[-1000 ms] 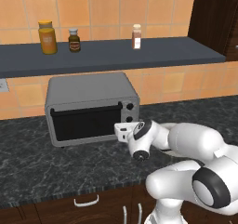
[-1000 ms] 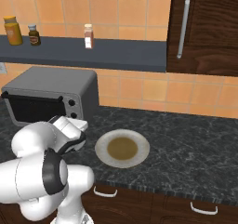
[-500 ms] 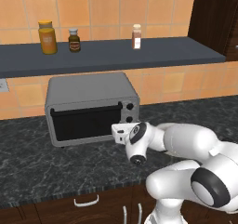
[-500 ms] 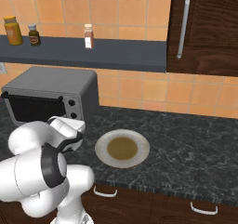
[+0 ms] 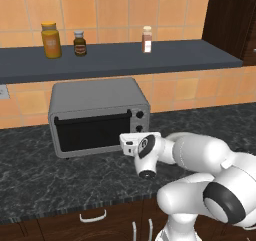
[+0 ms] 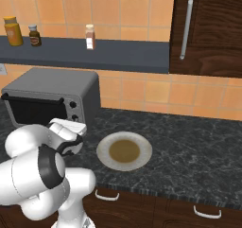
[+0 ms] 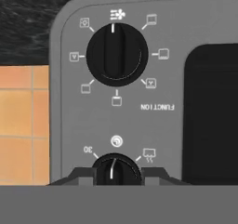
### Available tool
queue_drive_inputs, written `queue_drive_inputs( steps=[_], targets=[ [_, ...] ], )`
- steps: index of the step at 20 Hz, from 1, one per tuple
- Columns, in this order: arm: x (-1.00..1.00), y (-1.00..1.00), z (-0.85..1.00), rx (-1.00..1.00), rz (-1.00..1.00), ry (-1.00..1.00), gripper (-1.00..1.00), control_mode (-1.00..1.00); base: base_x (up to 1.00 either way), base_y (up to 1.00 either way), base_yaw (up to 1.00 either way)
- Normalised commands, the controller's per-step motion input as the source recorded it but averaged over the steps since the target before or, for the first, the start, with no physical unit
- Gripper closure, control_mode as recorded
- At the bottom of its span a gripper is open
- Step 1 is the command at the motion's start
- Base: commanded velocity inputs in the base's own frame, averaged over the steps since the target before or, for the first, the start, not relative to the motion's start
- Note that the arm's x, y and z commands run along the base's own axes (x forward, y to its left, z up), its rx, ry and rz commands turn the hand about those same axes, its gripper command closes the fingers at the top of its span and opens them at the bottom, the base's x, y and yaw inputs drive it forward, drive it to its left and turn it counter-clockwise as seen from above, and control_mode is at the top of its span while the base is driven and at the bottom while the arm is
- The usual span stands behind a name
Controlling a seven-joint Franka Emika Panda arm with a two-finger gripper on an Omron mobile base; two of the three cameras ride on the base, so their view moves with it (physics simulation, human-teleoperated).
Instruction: Pick up the kebab skewer and baguette bread, and place them inside the toaster oven. Close the toaster oven door and start by setting the timer.
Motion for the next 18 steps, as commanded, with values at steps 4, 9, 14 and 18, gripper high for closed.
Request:
queue_drive_inputs(
  steps=[4,9,14,18],
  targets=[
    [0.06,-0.02,0.20,0.00,0.00,-0.06,1.00,-1.00,0.00,0.00,0.00],
    [0.35,0.00,0.11,0.00,0.00,-0.01,1.00,-1.00,0.00,0.00,0.00],
    [0.20,0.00,0.00,0.00,0.04,-0.02,1.00,-1.00,0.00,0.00,0.00],
    [0.00,0.00,0.00,0.06,0.07,-0.05,1.00,-1.00,0.00,0.00,0.00]
  ],
)
